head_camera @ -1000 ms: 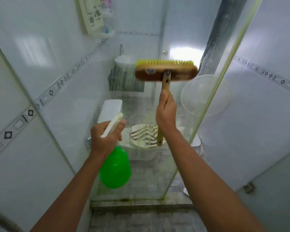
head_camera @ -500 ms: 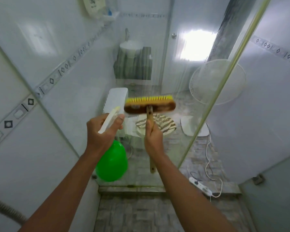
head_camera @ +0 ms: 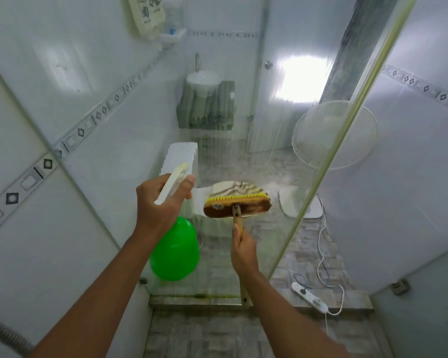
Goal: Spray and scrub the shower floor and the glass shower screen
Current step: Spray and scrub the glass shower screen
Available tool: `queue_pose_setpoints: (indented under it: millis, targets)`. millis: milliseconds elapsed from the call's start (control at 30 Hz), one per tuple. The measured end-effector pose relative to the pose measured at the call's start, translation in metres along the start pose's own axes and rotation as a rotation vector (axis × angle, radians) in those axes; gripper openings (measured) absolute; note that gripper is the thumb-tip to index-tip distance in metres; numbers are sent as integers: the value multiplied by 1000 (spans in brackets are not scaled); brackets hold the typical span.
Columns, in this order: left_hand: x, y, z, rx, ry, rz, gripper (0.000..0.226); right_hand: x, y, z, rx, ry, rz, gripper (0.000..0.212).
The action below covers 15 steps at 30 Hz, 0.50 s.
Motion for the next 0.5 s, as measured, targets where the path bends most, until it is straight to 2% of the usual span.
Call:
queue_pose_setpoints:
  millis: [67,167,233,300,400,500]
  targets:
    - [4,1,-3,-7,5,8,38,-14,-36,-18,-76,63,-42,50]
    - [11,1,-3,-26,5,24,43,-53,-125,-56,-256,194,-48,32]
    - [18,2,-2,-34,-1,37,43,-88,-179,-82,-321,267,-118,30]
    - [24,5,0,-43,-12,45,43,-119,-212,-99,-378,321,-156,36]
    - [33,7,1,-60,-14,58,44,-125,-199,-95,-370,272,-98,36]
    - [36,14,-1,-71,2,88,42,-95,-127,-62,-269,195,-29,29]
Point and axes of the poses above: each hand's wrist, its own z-axis away from the middle knuckle, its own x-axis out of the palm, y = z × x, the point moved 3 cm from there along -z, towards the middle knuckle, and after that the axes turned 4 degrees about z, right-handed, at the moved point
